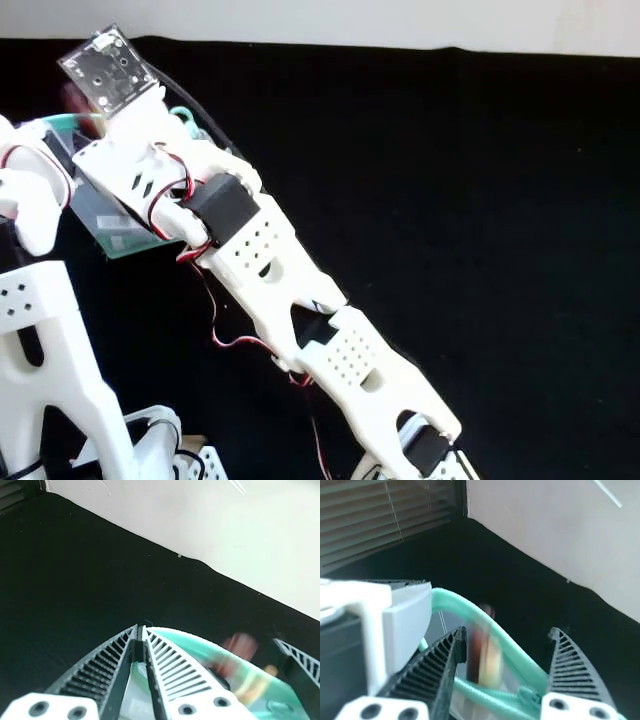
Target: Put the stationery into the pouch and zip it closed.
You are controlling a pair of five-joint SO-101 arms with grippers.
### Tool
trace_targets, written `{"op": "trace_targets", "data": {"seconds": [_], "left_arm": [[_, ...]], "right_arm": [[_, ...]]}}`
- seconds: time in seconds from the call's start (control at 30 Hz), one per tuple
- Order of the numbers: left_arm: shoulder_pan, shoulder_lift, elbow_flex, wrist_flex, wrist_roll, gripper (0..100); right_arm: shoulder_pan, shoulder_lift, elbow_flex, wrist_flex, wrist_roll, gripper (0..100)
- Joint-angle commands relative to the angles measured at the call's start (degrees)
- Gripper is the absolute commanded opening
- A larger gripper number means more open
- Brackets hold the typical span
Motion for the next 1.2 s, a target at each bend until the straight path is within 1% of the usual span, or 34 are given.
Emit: {"op": "trace_targets", "data": {"seconds": [0.0,0.27,0.37,0.67,0.87,1.1,1.17], "left_arm": [[-0.8,3.2,2.8,0.3,0.5,1],[-0.8,3.2,2.8,0.3,0.4,1],[-0.8,3.2,2.8,0.3,0.4,1],[-0.8,3.2,2.8,0.3,0.5,1],[-0.8,3.2,2.8,0.4,0.5,1],[-0.8,3.2,2.8,0.4,0.4,1],[-0.8,3.2,2.9,0.4,0.4,1]], "right_arm": [[0.0,-3.3,-6.1,2.5,-0.1,24.8],[0.3,-10.6,-6.1,2.9,-0.1,24.8],[0.3,-14.5,-6.1,5.3,-0.1,24.8],[0.3,-22.8,-6.0,16.5,0.1,24.8],[0.3,-25.3,-6.0,28.2,4.8,24.8],[4.6,-25.5,-6.0,28.2,5.2,24.8],[5.8,-25.5,-6.0,28.2,6.4,24.8]]}}
